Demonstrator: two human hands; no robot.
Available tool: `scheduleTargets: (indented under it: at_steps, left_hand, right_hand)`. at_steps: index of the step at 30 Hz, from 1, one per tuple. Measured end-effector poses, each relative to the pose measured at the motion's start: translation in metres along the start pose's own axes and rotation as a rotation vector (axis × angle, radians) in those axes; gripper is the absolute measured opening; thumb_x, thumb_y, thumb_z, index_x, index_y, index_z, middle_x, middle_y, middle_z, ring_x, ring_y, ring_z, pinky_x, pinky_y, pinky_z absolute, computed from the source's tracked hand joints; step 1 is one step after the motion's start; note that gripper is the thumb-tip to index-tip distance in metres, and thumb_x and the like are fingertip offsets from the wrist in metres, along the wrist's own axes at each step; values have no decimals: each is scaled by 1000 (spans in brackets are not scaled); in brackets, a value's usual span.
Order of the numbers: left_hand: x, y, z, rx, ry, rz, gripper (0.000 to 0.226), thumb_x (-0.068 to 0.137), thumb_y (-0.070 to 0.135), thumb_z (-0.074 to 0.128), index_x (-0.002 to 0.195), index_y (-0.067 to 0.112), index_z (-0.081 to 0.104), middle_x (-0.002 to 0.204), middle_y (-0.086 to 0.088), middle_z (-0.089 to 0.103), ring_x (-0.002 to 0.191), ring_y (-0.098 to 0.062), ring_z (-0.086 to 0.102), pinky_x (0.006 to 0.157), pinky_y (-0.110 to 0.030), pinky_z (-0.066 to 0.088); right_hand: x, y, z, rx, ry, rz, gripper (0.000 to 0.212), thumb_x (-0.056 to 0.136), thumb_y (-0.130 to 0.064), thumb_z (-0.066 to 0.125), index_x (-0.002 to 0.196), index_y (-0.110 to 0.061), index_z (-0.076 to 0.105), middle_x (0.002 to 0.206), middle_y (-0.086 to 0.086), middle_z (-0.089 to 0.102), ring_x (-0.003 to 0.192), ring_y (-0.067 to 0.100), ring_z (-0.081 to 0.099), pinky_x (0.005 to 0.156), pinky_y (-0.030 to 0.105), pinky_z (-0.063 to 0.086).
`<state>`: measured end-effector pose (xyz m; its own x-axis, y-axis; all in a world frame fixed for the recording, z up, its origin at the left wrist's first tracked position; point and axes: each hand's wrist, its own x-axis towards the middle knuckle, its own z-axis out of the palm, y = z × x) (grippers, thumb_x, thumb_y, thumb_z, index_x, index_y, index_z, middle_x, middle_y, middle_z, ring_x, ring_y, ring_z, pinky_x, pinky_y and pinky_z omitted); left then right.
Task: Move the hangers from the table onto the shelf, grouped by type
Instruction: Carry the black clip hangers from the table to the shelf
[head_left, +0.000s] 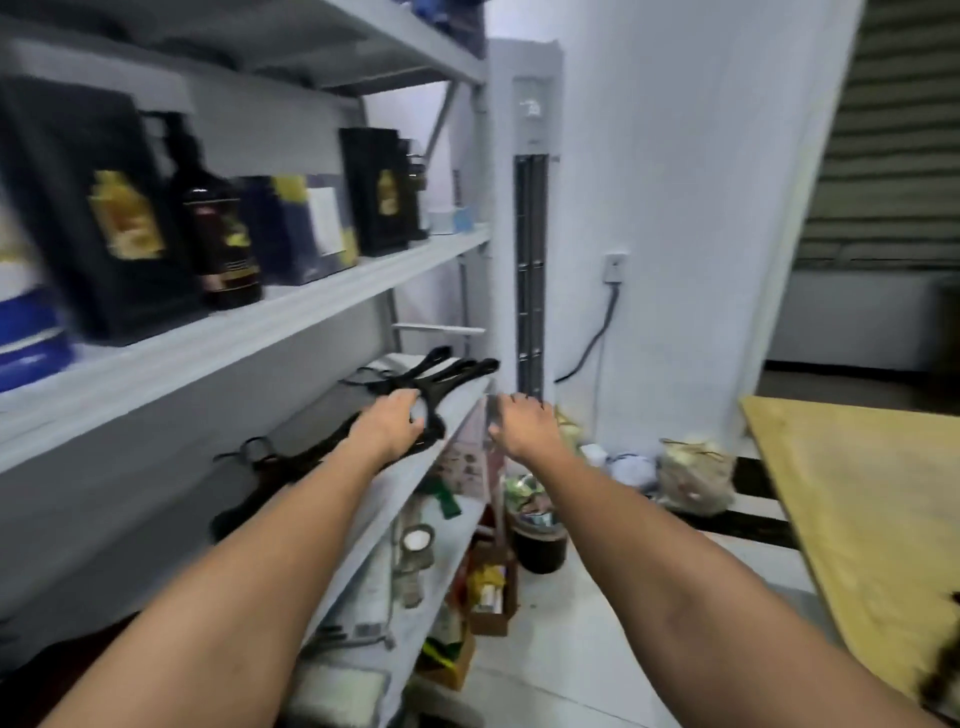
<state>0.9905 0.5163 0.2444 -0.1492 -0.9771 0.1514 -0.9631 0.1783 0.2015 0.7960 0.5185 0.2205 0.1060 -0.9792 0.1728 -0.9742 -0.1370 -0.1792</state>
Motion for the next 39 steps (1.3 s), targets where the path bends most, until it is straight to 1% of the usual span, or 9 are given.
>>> scheduleTargets:
  at_steps: [3,6,10,12,16,21,26,31,39]
  left_hand:
    - [45,66,10,12,6,131,49,95,28,47,140,9,39,144,-12,43,131,-29,42,108,-37,34]
    - [83,129,27,46,-31,248,54,98,29,42,147,8,28,153,-9,31,140,-24,31,115,-33,25]
    - [117,203,51,97,-56,358,56,100,35,36,149,11,23,156,-6,25,143,-23,27,117,-34,23]
    - [132,237,63,109,-84,404,57,101,36,35,151,13,20,158,-6,18,145,-23,22,118,-35,19]
    - [163,311,91,139,-148,540,60,101,39,31,152,13,12,160,-6,8,148,-23,10,121,-37,11]
    - [184,413,122,102,-160,732,58,102,37,27,152,14,8,161,-5,3,148,-23,4,120,-37,5]
    - [207,506,158,49,-193,925,58,102,37,29,152,15,8,161,-3,2,148,-23,3,120,-37,4]
    - [230,581,200,92,-262,1125,59,102,37,29,152,16,7,161,-3,4,148,-23,4,120,-38,5]
    - [214,678,270,119,-396,1474,59,102,35,35,152,17,12,160,-3,7,148,-22,9,120,-38,8]
  right_hand:
    - [5,75,-21,-20,76,134,48,94,-34,48,136,-12,44,134,13,51,124,32,48,101,42,36]
    - [2,143,-38,-31,100,268,50,93,-34,47,138,-12,43,135,12,51,124,31,48,101,42,36]
    - [-13,220,-50,-52,116,408,52,94,-33,46,141,-14,40,137,11,49,125,30,47,102,41,34]
    - [-21,252,-52,-64,135,473,53,93,-33,46,143,-15,39,140,10,48,127,29,45,104,41,32]
    - [-43,313,-56,-82,146,604,57,94,-34,45,146,-17,33,150,6,37,135,26,38,110,43,26]
    - [-71,386,-68,-120,156,774,60,96,-35,43,150,-18,25,157,6,24,141,25,29,115,43,21]
    - [-90,455,-75,-162,177,956,59,97,-35,41,152,-19,23,157,6,24,142,25,27,115,42,20]
    - [-109,511,-71,-163,184,1137,60,97,-36,43,151,-20,23,157,5,24,141,26,28,114,44,21]
    - [-153,558,-39,-116,185,1438,62,96,-34,46,151,-20,21,157,6,23,141,28,29,116,45,20]
